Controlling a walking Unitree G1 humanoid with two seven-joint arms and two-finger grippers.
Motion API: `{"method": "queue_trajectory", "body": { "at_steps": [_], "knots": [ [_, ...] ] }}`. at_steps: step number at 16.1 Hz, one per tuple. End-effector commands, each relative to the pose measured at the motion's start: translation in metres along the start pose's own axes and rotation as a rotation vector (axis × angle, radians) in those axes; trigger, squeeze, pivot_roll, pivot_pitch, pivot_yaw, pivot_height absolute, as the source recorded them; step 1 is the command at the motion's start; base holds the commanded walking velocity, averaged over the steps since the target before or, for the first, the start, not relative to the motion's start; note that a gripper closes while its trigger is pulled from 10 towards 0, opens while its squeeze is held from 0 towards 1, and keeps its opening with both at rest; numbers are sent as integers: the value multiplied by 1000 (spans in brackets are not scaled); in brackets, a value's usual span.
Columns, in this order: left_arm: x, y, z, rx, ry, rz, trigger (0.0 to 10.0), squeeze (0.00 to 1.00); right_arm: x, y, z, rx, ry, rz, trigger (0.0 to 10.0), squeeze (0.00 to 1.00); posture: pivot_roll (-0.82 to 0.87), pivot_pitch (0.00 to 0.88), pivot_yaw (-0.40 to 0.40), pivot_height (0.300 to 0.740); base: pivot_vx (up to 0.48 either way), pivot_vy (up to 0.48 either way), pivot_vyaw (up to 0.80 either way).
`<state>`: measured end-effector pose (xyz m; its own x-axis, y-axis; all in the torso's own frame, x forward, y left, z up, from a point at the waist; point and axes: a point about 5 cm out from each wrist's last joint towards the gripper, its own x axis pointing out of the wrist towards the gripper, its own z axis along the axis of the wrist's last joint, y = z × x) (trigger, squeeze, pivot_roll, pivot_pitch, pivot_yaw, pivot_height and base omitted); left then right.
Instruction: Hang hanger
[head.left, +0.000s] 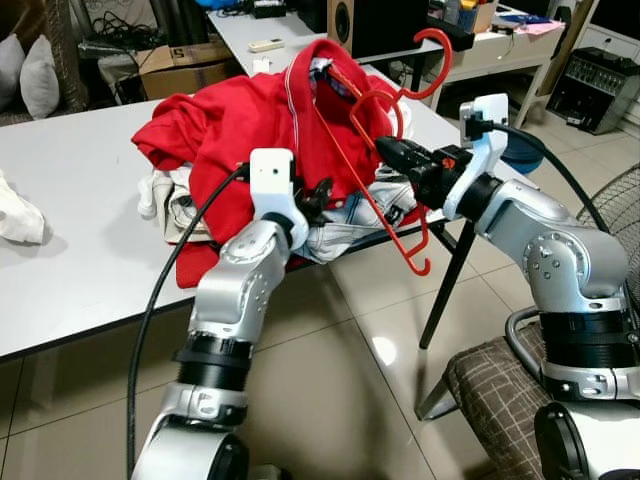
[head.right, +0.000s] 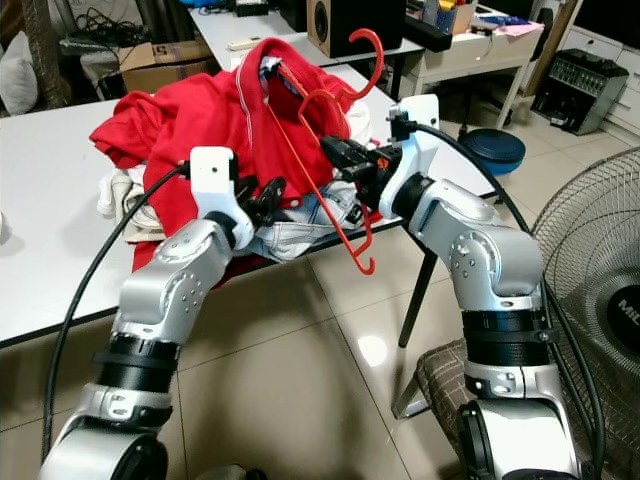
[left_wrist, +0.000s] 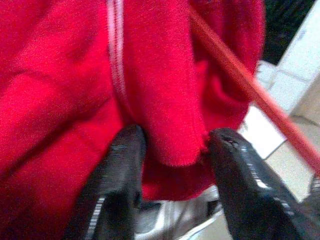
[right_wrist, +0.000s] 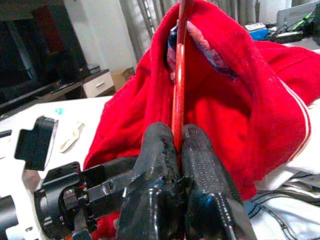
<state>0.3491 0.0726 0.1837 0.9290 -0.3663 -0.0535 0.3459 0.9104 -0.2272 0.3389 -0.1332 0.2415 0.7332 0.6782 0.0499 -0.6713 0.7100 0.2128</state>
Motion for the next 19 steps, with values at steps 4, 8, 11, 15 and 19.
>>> {"method": "queue_trajectory", "body": {
  "at_steps": [4, 8, 11, 15, 19],
  "knots": [
    [6, -5, 3, 5, -21, -21, 0, 0, 0, 5, 10, -17, -43, 28, 10000, 0, -38, 0, 68, 740, 0, 0, 0],
    [2, 11, 18, 32, -75, 8, 0, 0, -6, 2, 7, -25, -30, 16, 10000, 0, -26, 0, 65, 740, 0, 0, 0],
    [-9, 33, 45, 39, -128, 29, 0, 0, -22, -3, -3, -59, 8, -1, 10000, 0, -15, 0, 59, 740, 0, 0, 0],
    [-20, 65, 110, -108, -335, 92, 0, 0, -69, 19, -10, -125, 82, 152, 10000, 0, 9, 0, 50, 740, 0, 0, 0],
    [-31, 71, 100, -2, -256, 119, 2863, 0, -106, 38, 1, -98, -90, 27, 10000, 0, 2, 0, 71, 740, 0, 0, 0]
  ]
}}
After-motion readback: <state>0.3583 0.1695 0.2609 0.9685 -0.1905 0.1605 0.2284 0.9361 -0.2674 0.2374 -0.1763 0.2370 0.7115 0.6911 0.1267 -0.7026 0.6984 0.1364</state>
